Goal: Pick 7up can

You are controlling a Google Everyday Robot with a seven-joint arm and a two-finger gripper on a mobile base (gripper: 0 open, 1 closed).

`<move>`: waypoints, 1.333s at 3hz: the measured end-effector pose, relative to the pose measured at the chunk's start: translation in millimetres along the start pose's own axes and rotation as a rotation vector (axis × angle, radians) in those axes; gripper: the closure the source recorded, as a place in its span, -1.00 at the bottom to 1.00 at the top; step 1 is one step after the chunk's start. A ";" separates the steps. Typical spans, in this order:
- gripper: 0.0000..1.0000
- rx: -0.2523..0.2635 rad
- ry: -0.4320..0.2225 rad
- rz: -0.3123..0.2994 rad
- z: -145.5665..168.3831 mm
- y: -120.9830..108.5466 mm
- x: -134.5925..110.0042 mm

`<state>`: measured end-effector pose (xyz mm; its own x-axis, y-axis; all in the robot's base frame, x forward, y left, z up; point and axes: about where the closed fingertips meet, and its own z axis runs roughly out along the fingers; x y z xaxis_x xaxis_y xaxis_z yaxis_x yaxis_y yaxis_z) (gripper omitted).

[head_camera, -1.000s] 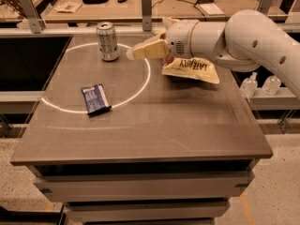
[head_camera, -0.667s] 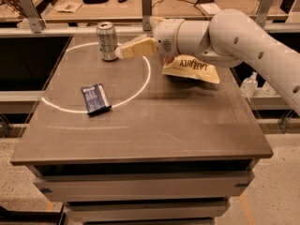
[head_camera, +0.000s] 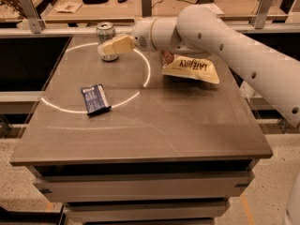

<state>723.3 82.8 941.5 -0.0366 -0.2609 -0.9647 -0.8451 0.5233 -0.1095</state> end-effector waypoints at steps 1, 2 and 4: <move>-1.00 0.057 0.068 0.009 22.0 -13.1 4.1; -1.00 0.066 0.114 -0.003 38.3 -17.9 7.7; -1.00 0.012 0.100 -0.010 74.7 -16.1 9.1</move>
Offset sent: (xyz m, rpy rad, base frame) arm 0.0510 0.0258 -0.0217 -0.1569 0.0516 -0.0926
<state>776.4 132.6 916.6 -0.0816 -0.3455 -0.9349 -0.8393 0.5297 -0.1225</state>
